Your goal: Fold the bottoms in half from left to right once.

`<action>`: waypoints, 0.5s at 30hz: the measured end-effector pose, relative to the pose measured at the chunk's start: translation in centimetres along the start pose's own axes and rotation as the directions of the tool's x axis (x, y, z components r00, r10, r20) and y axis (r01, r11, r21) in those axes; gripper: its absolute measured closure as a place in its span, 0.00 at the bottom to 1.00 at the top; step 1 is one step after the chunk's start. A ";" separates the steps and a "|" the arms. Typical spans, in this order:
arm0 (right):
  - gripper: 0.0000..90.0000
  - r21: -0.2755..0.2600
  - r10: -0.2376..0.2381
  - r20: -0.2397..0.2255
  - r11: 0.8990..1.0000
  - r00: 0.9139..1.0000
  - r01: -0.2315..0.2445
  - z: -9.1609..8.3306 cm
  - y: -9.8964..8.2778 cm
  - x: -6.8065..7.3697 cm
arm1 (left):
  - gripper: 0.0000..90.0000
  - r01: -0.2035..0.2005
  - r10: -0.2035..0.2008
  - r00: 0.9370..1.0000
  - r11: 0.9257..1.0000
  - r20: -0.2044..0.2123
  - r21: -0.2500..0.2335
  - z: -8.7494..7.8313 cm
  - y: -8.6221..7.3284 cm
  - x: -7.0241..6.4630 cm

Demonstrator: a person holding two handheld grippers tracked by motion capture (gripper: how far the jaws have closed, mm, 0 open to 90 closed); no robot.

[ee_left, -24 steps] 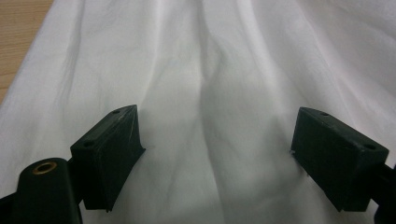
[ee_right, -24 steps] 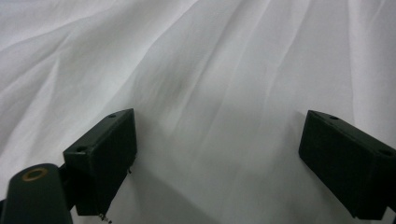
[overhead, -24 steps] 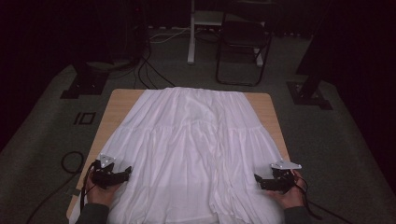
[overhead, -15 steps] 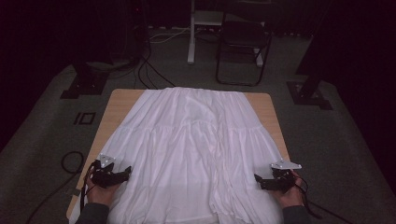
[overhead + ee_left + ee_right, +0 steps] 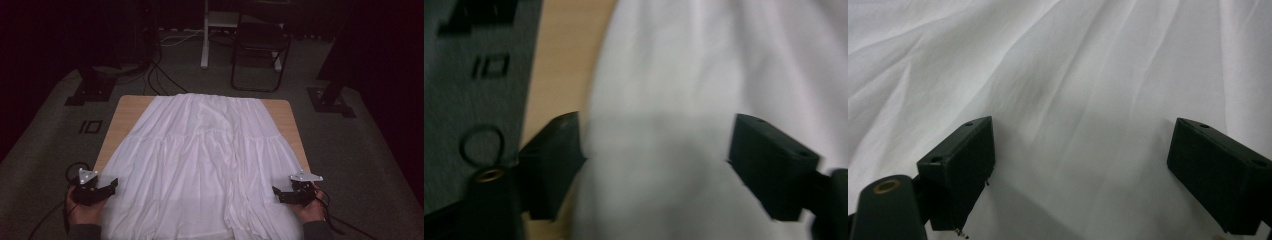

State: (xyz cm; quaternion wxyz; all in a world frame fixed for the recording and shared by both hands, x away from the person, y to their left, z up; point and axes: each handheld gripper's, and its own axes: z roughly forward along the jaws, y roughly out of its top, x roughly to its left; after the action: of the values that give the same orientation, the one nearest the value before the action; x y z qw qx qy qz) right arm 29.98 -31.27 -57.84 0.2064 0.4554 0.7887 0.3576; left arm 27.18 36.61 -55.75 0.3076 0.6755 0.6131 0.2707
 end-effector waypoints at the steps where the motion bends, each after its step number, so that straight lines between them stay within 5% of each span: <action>1: 0.13 0.000 0.000 0.000 1.000 1.000 0.000 0.0 0.0 0.0 | 0.21 0.011 -0.011 1.000 1.000 -0.007 0.018 0.2 -0.2 0.5; 6: 0.13 0.000 0.000 0.000 1.000 1.000 0.000 0.0 0.0 0.0 | 0.19 0.003 -0.004 1.000 1.000 0.005 0.022 0.4 -0.5 0.7; 11: 0.13 0.000 0.000 0.000 1.000 1.000 0.000 0.0 0.0 0.0 | 0.19 -0.090 0.089 0.995 0.995 0.054 0.031 0.0 -1.1 -1.6; 15: 0.13 0.000 0.000 0.000 1.000 1.000 0.000 0.0 0.0 0.0 | 0.27 -0.107 0.105 0.992 0.994 0.072 0.035 -0.6 -1.3 -2.9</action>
State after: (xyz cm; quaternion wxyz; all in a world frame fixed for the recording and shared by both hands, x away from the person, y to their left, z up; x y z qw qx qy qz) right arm 29.96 -31.28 -57.84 0.2063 0.4555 0.7887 0.3576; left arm 25.59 33.88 -56.33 0.3007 0.7221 0.5704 0.2507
